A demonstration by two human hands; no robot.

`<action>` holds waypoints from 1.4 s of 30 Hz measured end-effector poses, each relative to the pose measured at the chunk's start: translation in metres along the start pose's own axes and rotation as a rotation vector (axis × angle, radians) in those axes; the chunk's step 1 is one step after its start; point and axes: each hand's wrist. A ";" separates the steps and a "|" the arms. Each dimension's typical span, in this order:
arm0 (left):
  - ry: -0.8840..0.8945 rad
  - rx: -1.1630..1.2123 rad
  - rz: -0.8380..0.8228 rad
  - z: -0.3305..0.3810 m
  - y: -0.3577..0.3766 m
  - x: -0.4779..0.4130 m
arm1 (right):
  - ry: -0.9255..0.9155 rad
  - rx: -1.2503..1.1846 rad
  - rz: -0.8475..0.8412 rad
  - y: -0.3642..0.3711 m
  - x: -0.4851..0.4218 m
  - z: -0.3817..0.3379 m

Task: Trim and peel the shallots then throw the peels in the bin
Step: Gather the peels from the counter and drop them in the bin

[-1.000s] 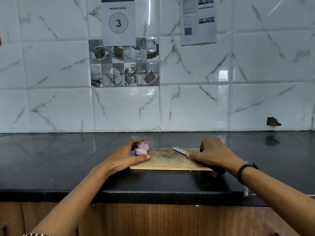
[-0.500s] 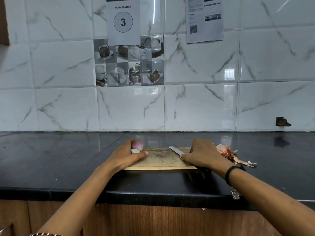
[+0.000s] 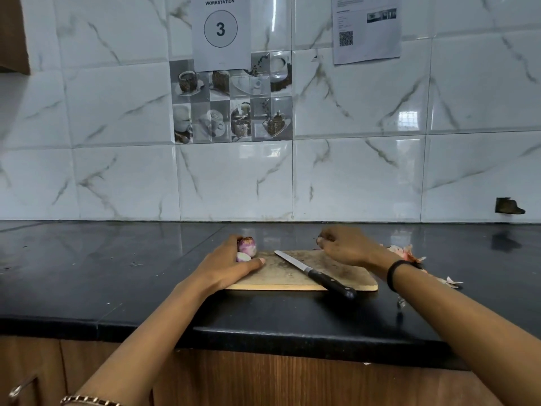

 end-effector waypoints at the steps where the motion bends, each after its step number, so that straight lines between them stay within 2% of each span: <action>1: 0.002 -0.013 0.004 -0.001 0.000 -0.002 | -0.008 -0.005 -0.039 -0.001 -0.006 0.004; 6: 0.005 -0.057 0.011 -0.007 0.001 -0.007 | -0.056 0.066 -0.273 0.011 -0.030 0.007; 10: 0.012 -0.058 0.012 -0.007 0.002 -0.008 | -0.046 0.138 -0.354 0.018 -0.037 0.000; 14: 0.010 -0.059 0.001 -0.008 0.000 -0.008 | -0.027 0.173 -0.350 0.013 -0.031 0.013; 21: 0.008 -0.090 -0.004 -0.008 0.000 -0.007 | 0.114 0.329 -0.316 -0.013 0.004 0.055; 26: 0.021 -0.114 0.003 -0.005 -0.002 -0.004 | -0.026 0.305 -0.271 -0.021 0.030 0.048; 30: 0.034 -0.147 0.030 -0.002 -0.001 -0.001 | -0.148 0.203 -0.428 -0.017 0.056 0.025; 32: 0.045 -0.175 0.049 -0.001 -0.001 -0.001 | -0.137 0.216 -0.447 -0.019 0.067 0.022; 36: 0.049 -0.202 0.081 0.002 -0.001 0.003 | -0.039 0.311 -0.375 -0.037 0.089 0.026; 42: 0.063 -0.269 0.127 0.019 -0.003 0.014 | -0.153 0.150 -0.343 -0.025 0.109 0.031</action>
Point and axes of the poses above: each hand's wrist, its own x-axis away from the middle knuckle, its own y-axis out of the palm, z = x × y, and after that the axes turned 3 degrees about -z, right-handed
